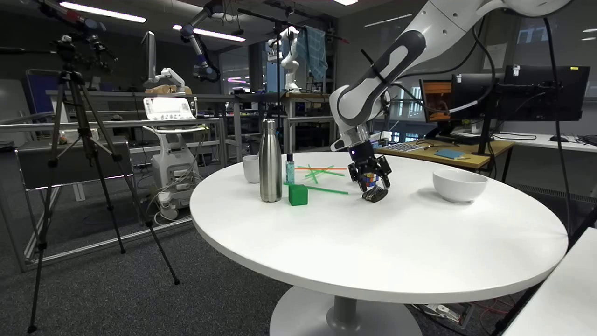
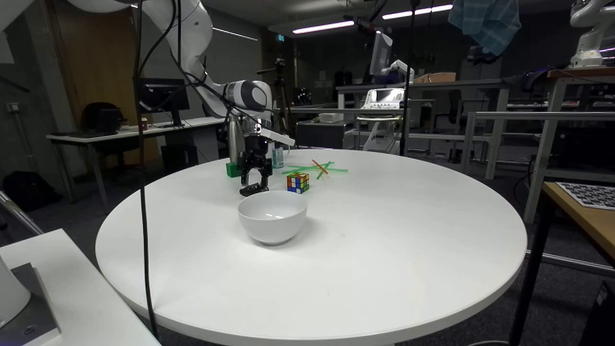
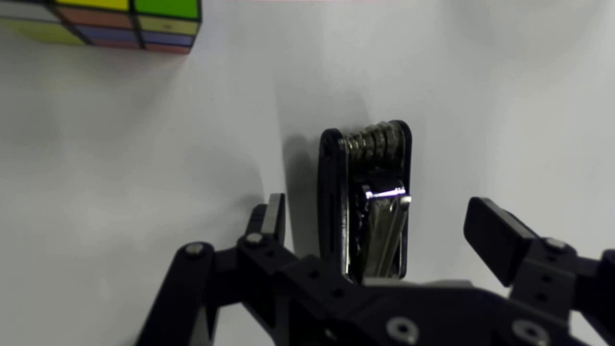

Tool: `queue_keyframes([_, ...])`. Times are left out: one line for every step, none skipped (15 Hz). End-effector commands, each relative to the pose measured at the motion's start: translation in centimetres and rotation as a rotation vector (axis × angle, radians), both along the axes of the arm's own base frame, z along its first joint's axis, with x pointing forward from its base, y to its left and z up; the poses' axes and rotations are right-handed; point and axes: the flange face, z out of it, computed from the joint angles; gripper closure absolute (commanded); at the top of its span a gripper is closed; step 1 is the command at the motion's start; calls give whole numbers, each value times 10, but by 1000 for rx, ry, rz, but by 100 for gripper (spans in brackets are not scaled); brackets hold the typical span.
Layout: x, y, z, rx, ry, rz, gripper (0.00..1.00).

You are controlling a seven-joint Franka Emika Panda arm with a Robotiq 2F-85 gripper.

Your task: Put the stapler on the table from atop the Rubik's cube

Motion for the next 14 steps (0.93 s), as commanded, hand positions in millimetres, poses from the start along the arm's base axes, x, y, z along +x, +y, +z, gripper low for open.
queue_keyframes([5,-7,18,-3,-8,-5,0])
queue_keyframes([6,-8,23,-5,-18,-7,0])
queue_keyframes([8,-10,30,-8,-33,-9,0])
queue_keyframes([10,-11,36,-11,-46,-13,0])
queue_keyframes([11,-13,42,-13,-58,-16,0])
queue_keyframes([13,-15,49,-16,-71,-20,0])
queue_keyframes([15,-18,57,-16,-86,-25,0])
queue_keyframes([17,-22,66,-17,-107,-35,0])
queue_keyframes([19,-25,75,-18,-124,-43,0])
queue_keyframes([20,-31,91,-18,-156,-54,0])
queue_keyframes([22,-36,102,-22,-183,-65,0])
queue_keyframes([23,-41,117,-24,-213,-76,0])
queue_keyframes([24,-46,130,-27,-239,-85,0])
queue_keyframes([25,-50,142,-28,-265,-94,0])
